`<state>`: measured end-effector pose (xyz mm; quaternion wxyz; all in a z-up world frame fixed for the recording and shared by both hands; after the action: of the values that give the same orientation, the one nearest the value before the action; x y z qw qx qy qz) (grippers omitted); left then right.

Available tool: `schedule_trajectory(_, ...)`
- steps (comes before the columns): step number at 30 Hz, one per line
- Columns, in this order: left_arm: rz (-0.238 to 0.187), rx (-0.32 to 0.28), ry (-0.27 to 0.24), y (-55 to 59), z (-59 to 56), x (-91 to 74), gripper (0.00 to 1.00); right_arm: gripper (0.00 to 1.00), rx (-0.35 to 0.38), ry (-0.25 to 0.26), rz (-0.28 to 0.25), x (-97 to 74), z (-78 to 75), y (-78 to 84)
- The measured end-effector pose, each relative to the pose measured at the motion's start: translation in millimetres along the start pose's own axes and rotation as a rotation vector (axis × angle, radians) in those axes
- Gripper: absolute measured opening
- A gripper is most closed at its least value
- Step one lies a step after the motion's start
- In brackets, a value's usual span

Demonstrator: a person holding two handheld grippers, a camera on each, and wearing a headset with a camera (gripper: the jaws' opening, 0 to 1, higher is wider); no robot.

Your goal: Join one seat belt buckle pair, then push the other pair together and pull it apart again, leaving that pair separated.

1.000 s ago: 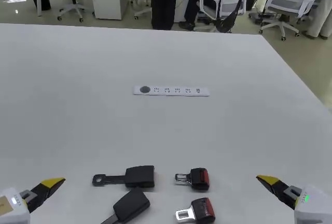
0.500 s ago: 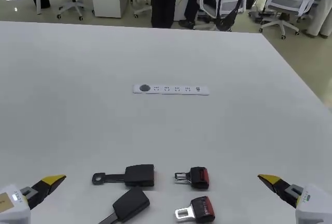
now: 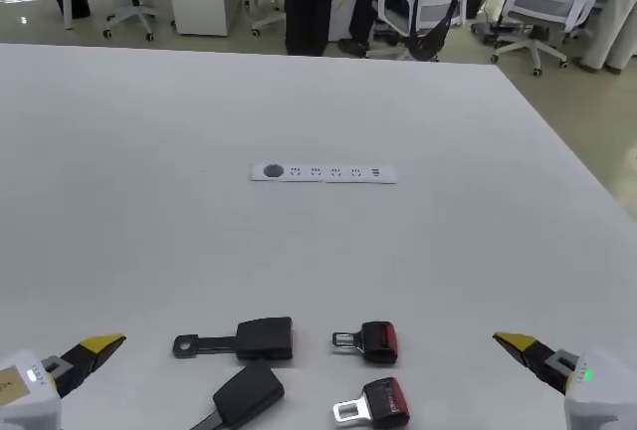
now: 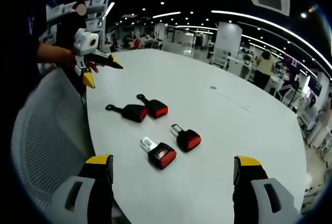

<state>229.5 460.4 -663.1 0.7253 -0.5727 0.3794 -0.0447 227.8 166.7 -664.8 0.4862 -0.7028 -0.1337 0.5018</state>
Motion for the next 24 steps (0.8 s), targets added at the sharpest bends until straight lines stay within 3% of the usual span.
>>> schedule_trajectory(9,0.002,0.011,-0.005,-3.7,3.8,3.3,1.0,0.99,-0.016,0.003,0.009,-2.6,-8.1,-0.3)
schedule_trajectory(15,0.011,0.026,0.007,-7.9,0.4,9.1,0.99,0.98,-0.032,-0.006,0.02,-1.2,-12.0,-0.3)
schedule_trajectory(24,0.068,0.074,0.039,-1.8,-1.4,20.8,0.93,0.9,-0.117,-0.062,0.057,5.9,-14.5,1.3)
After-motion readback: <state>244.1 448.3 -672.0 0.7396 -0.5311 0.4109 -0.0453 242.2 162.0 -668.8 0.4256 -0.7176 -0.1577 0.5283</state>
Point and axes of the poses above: the centre of the closed fingertips' face, and the gripper's own axes: x roughly forward along the fingers, z roughly to its left, y roughly out of its underside, the point moved 1 cm from there along -x, roughly backward along the fingers, and after that the axes turned 8 degrees about -y, right-handed, at the moved point
